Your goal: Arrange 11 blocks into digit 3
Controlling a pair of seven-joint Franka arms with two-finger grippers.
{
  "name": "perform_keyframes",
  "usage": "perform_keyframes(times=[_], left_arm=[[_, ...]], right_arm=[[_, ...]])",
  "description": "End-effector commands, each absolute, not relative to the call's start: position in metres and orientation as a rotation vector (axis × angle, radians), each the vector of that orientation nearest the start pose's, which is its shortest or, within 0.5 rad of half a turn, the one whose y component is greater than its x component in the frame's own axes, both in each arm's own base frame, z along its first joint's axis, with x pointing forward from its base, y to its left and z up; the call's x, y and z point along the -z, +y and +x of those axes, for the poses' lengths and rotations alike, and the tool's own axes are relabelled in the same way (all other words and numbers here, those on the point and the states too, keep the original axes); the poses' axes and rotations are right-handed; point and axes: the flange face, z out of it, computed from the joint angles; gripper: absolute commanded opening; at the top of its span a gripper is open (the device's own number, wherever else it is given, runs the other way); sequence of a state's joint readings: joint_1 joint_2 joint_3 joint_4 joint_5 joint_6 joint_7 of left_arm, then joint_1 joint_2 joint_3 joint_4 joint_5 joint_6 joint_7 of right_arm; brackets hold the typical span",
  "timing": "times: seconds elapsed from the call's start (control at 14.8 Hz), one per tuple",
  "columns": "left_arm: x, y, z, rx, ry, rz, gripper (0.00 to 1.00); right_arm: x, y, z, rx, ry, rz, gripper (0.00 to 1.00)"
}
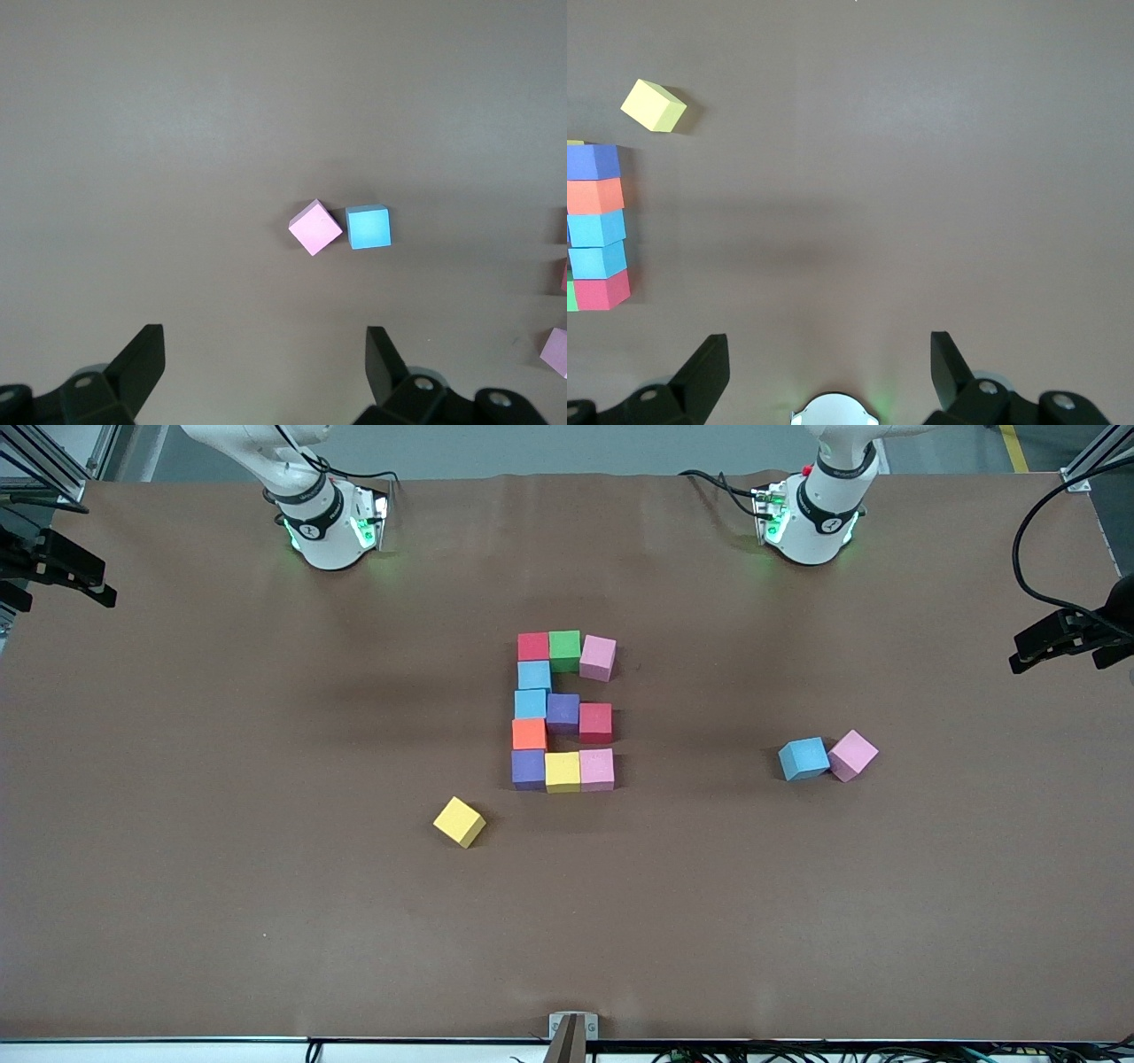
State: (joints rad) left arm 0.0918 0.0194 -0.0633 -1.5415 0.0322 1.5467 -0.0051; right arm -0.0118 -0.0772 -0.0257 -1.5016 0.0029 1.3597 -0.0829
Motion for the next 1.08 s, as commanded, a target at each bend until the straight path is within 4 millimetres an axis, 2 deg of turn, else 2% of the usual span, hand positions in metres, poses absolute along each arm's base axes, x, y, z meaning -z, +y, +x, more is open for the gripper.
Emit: perform_keyframes(times=[0.0,1.01], left_arm=[[-0.6281,0.0197,0.5573,-0.029,-0.070,-3.130,1.00],[-0.6241,0.0176,0.5606,-0.034,-0.070,-3.152,1.00]], right_arm=[[-0.6816,-0.0223,0.5065,-0.105,-0.052,-3.130,1.00],[-0.6867,-0.0258,0.5068,-0.074,0.016,-3.134,1.00]])
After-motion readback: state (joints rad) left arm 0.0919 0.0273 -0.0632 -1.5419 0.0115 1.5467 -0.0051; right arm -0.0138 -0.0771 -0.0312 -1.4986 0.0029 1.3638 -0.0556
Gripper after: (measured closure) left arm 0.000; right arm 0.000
